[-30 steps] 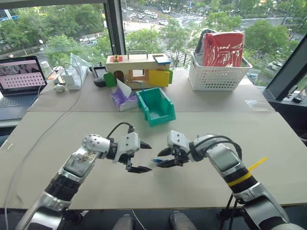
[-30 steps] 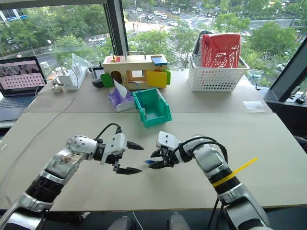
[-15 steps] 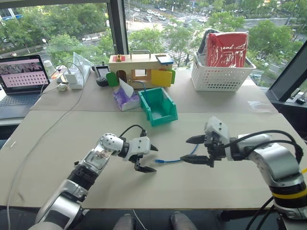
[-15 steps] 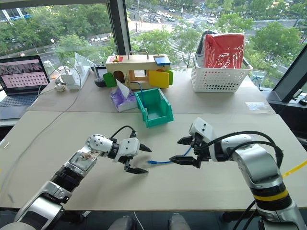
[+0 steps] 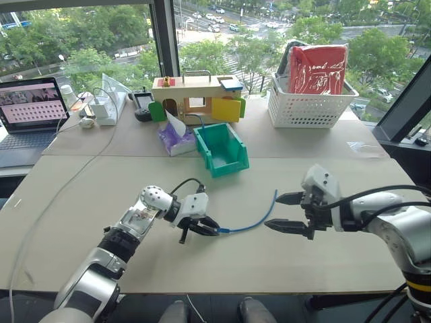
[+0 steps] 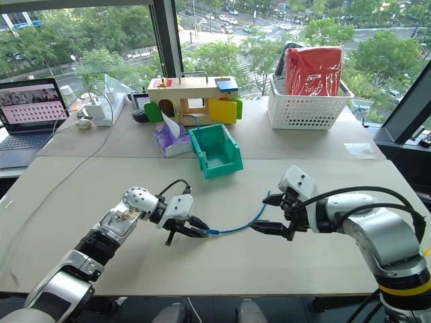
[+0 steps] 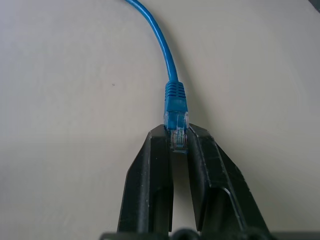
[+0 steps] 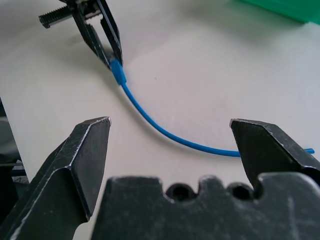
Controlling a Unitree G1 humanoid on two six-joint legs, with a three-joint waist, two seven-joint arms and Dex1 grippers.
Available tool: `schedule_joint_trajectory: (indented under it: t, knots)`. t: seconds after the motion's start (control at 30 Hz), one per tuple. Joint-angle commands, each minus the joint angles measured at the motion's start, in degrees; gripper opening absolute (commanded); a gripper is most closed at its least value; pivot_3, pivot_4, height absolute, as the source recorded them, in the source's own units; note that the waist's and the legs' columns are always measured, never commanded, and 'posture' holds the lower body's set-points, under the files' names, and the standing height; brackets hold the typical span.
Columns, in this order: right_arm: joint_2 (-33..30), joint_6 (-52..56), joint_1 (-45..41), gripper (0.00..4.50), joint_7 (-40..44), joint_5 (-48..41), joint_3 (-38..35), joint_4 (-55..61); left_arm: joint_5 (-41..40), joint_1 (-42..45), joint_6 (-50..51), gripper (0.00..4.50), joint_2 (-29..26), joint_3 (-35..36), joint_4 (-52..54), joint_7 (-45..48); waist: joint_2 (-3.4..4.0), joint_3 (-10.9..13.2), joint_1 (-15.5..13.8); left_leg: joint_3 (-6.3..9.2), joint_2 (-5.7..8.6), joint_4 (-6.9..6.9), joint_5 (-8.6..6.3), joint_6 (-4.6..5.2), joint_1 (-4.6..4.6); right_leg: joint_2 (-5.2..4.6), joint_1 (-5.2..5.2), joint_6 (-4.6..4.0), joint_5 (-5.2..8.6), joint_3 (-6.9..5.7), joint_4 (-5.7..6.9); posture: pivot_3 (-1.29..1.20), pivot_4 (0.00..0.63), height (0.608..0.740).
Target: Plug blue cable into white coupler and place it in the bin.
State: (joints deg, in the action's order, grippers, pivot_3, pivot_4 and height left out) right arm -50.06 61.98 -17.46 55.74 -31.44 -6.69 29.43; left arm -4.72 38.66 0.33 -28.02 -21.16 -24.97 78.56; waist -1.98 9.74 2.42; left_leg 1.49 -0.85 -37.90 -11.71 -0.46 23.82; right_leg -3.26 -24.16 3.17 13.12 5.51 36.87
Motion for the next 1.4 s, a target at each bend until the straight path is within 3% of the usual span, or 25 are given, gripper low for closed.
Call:
schedule_joint_trajectory:
  t: [0.03,0.13,0.33,0.43,0.53,0.63,0.8,1.0,1.4]
  knots:
    - [4.81,8.78,3.61,4.44,-3.81,-10.13,-9.33,5.1,-5.09,0.47,5.27,0.03,4.57,3.89,4.38,-3.42,-0.02,0.01,-0.24,0.02,0.0,0.0,0.0,0.0,0.03,0.0,0.0,-0.01,0.0,-0.01,0.0,0.0,0.15,0.733]
    - [9.9,14.27,5.11,4.44,-8.45,-15.68,-13.9,6.88,-7.13,-0.76,9.04,0.03,6.53,4.65,8.83,-4.21,-0.02,0.01,-0.4,0.05,0.06,-0.05,0.0,0.0,0.14,-0.06,0.0,0.0,-0.04,-0.02,-0.02,0.0,0.15,0.733]
    - [40.69,28.54,6.23,4.44,-28.93,-26.23,-30.72,9.07,-7.74,-3.65,12.4,0.03,12.67,5.37,17.48,-13.99,0.11,-0.02,-0.15,0.17,-0.05,-0.02,0.0,0.0,0.06,0.05,0.01,-0.05,-0.07,-0.04,0.06,0.0,0.15,0.733]
    - [54.4,30.47,8.26,4.44,-39.27,-29.88,-39.2,9.66,-6.25,-6.42,13.92,0.03,12.12,3.15,21.43,-14.65,0.21,-0.09,0.14,0.14,-0.02,-0.02,0.0,0.0,0.07,0.03,-0.04,-0.26,-0.21,-0.02,0.13,0.0,0.15,0.733]
    - [60.35,29.33,9.32,4.44,-47.53,-34.05,-43.46,10.22,-4.16,-8.42,14.92,0.03,11.41,1.86,23.36,-17.28,0.36,-0.14,0.15,0.06,0.03,-0.01,0.0,0.0,0.04,-0.05,-0.05,-0.23,-0.19,0.03,0.12,0.0,0.15,0.733]
    - [64.32,23.61,10.82,4.44,-56.89,-42.0,-41.46,10.08,-4.04,-9.15,16.61,0.03,11.3,1.2,24.44,-18.28,0.37,-0.14,0.19,0.06,0.04,-0.01,0.01,0.0,0.03,-0.05,0.0,0.04,-0.03,0.02,0.08,0.0,0.15,0.733]
    - [62.27,16.2,16.2,4.44,-68.4,-52.12,-31.58,9.31,-4.71,-9.43,18.21,0.03,11.1,0.83,25.17,-18.35,0.4,-0.17,0.55,0.05,-0.01,0.0,0.0,0.0,0.0,0.0,0.0,0.08,0.03,0.02,0.07,0.0,0.15,0.733]
    - [54.4,4.0,21.79,4.44,-78.09,-63.14,-19.71,7.59,-5.49,-9.69,19.11,0.03,11.1,0.87,25.3,-18.57,0.42,-0.2,1.12,0.04,-0.01,0.1,0.0,0.01,0.03,-0.01,0.01,0.04,0.05,0.04,-0.07,0.0,0.15,0.733]
    - [43.34,-12.24,24.5,4.44,-80.52,-67.36,-7.88,7.2,-6.49,-10.48,20.47,0.03,12.13,1.18,25.5,-20.05,0.41,-0.2,1.3,0.05,-0.02,0.1,0.0,0.01,0.05,0.01,0.02,0.07,0.06,0.04,-0.15,0.0,0.15,0.733]
